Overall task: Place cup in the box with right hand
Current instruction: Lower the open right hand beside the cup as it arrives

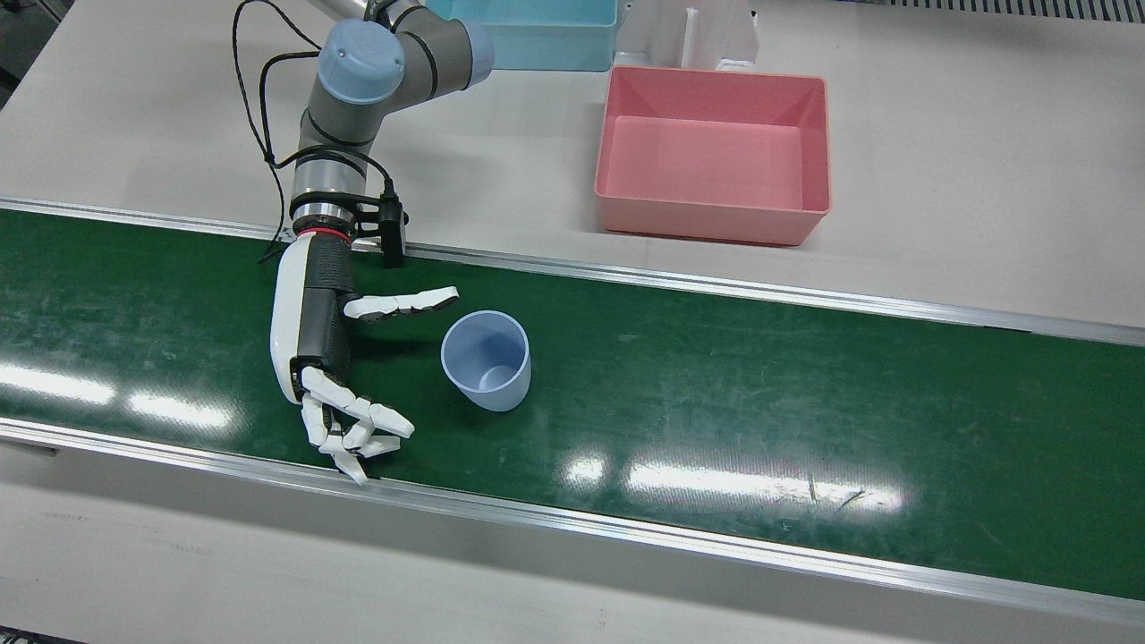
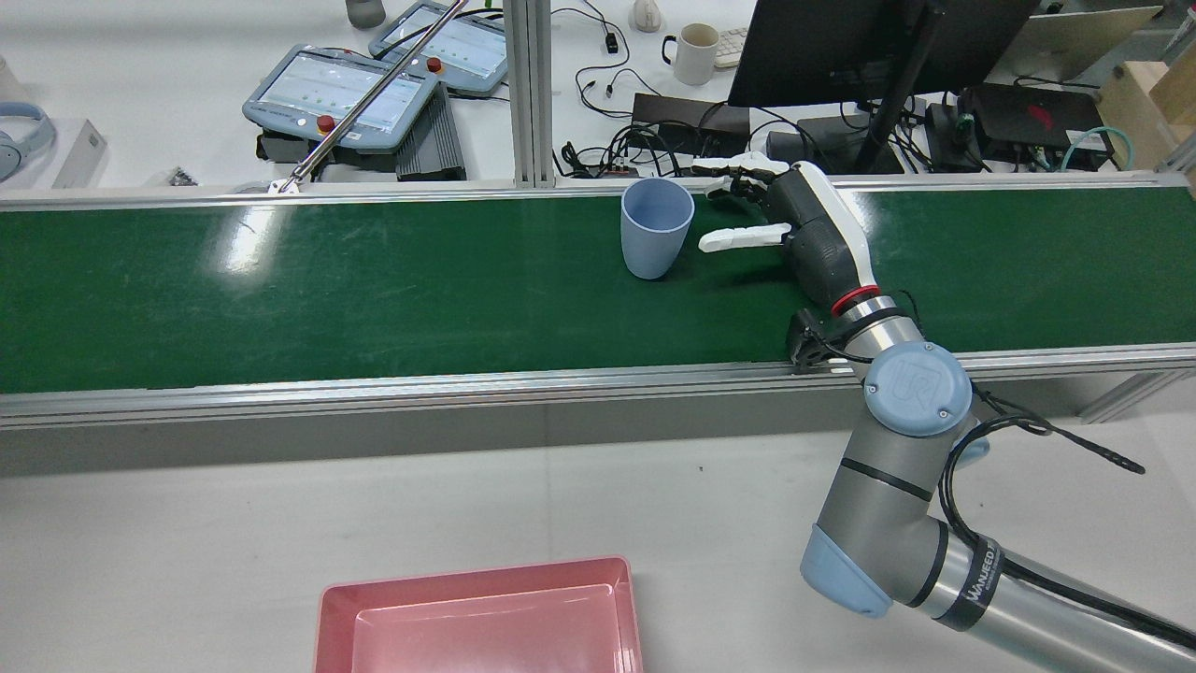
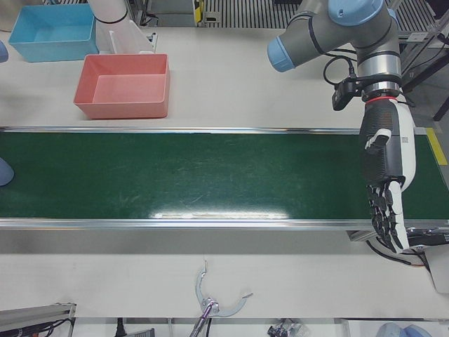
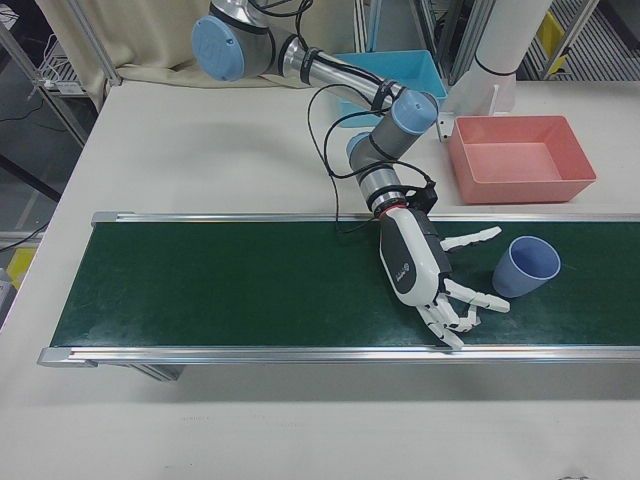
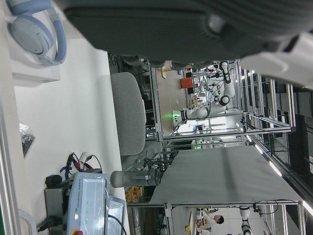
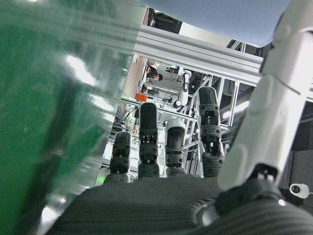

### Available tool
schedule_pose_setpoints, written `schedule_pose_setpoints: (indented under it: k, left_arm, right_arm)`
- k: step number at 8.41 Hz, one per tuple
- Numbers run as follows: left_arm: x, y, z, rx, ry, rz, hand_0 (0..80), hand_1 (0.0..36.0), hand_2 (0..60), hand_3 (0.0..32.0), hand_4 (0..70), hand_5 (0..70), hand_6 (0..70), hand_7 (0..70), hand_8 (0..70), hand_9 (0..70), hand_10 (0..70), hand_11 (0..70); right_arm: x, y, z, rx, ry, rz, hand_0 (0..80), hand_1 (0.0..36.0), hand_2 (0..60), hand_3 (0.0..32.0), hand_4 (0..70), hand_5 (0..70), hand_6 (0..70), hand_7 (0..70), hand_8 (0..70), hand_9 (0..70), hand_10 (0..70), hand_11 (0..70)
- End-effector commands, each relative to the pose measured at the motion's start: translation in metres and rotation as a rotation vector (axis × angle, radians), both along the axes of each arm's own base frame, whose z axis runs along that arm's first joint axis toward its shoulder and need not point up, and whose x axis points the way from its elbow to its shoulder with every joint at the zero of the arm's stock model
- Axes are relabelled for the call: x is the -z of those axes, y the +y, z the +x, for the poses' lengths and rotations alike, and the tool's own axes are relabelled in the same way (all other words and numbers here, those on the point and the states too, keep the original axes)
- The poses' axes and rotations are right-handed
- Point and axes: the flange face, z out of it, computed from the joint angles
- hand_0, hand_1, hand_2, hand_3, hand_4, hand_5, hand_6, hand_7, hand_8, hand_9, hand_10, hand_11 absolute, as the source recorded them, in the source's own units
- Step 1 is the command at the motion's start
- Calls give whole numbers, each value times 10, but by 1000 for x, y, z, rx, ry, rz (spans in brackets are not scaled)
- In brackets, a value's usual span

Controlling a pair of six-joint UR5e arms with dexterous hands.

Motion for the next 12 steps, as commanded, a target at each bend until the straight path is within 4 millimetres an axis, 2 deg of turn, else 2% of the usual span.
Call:
schedule_pose_setpoints:
  k: [1, 5, 7, 9, 12]
  left_arm:
    - [0, 0, 0, 0, 0, 0, 0, 0, 0, 0, 0, 0, 0, 0, 0, 0, 0, 0]
    - [1, -1, 0, 0, 0, 1, 0, 0, 0, 0, 0, 0, 0, 0, 0, 0, 0, 0]
    - [0, 0, -1, 2, 0, 0, 0, 0, 0, 0, 0, 0, 0, 0, 0, 0, 0, 0]
    - [0, 0, 0, 0, 0, 0, 0, 0, 0, 0, 0, 0, 0, 0, 0, 0, 0, 0]
    - [0, 0, 0, -1, 0, 0, 0, 0, 0, 0, 0, 0, 0, 0, 0, 0, 0, 0]
  right_arm:
    - [4, -1, -1, 3, -4, 5, 539, 128, 0, 34, 307, 79, 154, 700, 279, 404, 130, 194]
    - [9, 0, -5, 9, -4, 11, 529, 115, 0, 30, 323, 73, 153, 700, 277, 405, 121, 180]
    - [12, 2, -9, 14, -4, 15, 540, 122, 0, 32, 315, 76, 154, 700, 278, 407, 119, 177]
    - [13, 1, -9, 14, -1, 16, 522, 94, 0, 42, 312, 68, 150, 700, 275, 404, 114, 167]
    - [13, 3, -12, 16, 8, 17, 507, 78, 0, 50, 312, 63, 148, 700, 273, 404, 110, 161]
